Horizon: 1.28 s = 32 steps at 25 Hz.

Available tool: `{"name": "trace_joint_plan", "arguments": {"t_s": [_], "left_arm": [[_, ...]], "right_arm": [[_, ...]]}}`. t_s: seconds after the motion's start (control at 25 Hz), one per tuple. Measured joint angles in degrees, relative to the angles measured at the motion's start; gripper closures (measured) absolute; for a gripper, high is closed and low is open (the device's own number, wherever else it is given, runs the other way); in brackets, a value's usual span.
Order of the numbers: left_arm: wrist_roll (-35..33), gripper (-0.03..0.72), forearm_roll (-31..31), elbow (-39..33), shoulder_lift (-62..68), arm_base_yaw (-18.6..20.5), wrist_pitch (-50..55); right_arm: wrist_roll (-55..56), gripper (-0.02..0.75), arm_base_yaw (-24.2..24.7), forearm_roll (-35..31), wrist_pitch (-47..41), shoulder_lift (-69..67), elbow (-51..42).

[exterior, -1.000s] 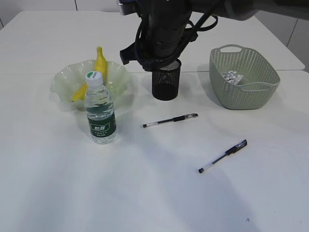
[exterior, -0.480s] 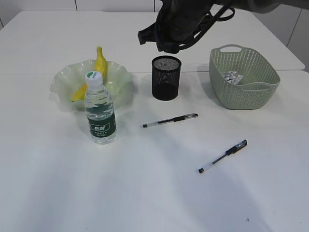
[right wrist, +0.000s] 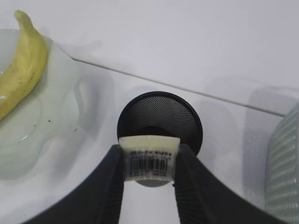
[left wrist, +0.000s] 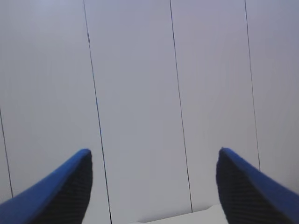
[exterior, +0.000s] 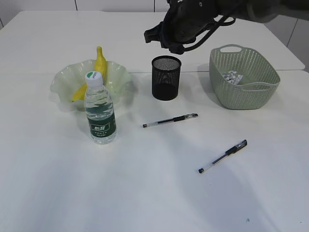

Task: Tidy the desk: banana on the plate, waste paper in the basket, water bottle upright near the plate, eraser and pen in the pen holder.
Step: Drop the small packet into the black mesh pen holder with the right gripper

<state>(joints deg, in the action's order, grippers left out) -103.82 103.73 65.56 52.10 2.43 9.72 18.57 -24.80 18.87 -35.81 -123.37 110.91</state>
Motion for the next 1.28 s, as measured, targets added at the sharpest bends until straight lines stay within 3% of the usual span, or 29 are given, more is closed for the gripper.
{"name": "trace_joint_plan", "arguments": {"t_s": [0.68, 1.28], "left_arm": [[0.0, 0.099, 0.0, 0.0, 0.0, 0.0, 0.1], [0.0, 0.099, 0.0, 0.0, 2.5, 0.0, 3.0]], "right_arm": [[0.1, 0.498, 2.2, 0.2, 4.0, -8.3, 8.2], [0.1, 0.498, 4.6, -3.2, 6.2, -11.7, 8.6]]}}
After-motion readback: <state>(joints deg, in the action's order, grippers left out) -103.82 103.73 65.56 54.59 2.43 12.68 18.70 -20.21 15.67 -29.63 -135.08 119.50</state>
